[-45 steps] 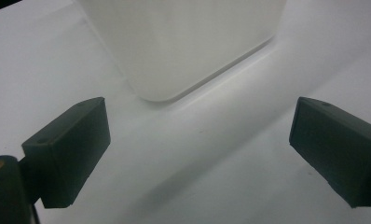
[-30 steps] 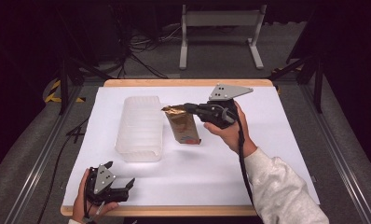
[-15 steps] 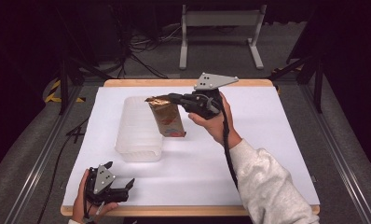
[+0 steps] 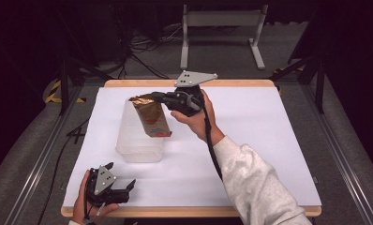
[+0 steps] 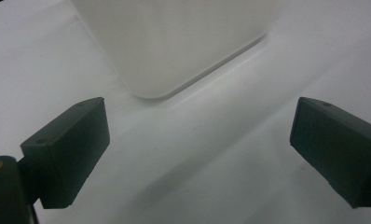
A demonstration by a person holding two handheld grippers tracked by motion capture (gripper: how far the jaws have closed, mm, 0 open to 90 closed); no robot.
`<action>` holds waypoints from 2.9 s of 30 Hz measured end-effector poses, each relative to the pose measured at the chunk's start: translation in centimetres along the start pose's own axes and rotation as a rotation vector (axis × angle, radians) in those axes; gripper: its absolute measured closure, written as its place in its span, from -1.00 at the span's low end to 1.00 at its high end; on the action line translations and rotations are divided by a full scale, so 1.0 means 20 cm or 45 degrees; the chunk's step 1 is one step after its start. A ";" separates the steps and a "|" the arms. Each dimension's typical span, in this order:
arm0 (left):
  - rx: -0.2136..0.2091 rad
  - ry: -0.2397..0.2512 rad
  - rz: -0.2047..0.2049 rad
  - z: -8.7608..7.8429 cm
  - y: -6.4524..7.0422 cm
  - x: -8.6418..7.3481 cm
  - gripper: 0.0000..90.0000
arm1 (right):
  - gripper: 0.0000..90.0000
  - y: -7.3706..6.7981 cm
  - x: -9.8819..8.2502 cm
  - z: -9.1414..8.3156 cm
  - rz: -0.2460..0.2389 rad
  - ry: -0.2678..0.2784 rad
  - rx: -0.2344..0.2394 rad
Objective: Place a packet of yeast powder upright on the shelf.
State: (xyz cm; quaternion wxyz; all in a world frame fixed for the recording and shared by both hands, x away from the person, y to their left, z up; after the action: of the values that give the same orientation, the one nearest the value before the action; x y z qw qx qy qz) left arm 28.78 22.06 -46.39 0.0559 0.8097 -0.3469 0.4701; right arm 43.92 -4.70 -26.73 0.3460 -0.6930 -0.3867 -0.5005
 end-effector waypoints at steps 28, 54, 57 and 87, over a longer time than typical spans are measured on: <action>-0.003 0.003 -0.001 -0.01 0.00 -0.01 -0.87 | 1.00 0.01 -0.07 0.26 0.066 -0.012 0.064; -0.002 -0.012 0.013 -0.01 0.01 -0.01 -0.87 | 1.00 0.05 -0.25 0.21 0.089 -0.070 0.087; -0.004 -0.018 0.013 -0.01 0.01 -0.01 -0.87 | 0.99 0.07 -0.28 0.19 0.085 -0.083 0.076; 0.003 -0.027 0.022 -0.01 0.01 -0.02 -0.87 | 0.69 0.11 -0.33 0.09 0.006 -0.174 -0.018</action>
State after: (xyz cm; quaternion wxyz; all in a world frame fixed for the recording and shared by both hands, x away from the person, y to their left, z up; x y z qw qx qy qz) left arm 28.44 22.11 -46.59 0.0474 0.8116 -0.3538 0.4625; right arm 45.22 -5.40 -33.67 0.3152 -0.7289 -0.4042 -0.4538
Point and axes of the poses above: each handheld gripper's, and its own axes: z roughly forward along the jaws, x roughly out of its top, y roughly to its right, the point moved 1 cm from there along z, roughly forward along the jaws, and after that the axes turned 6 degrees about z, right-handed, at the moved point
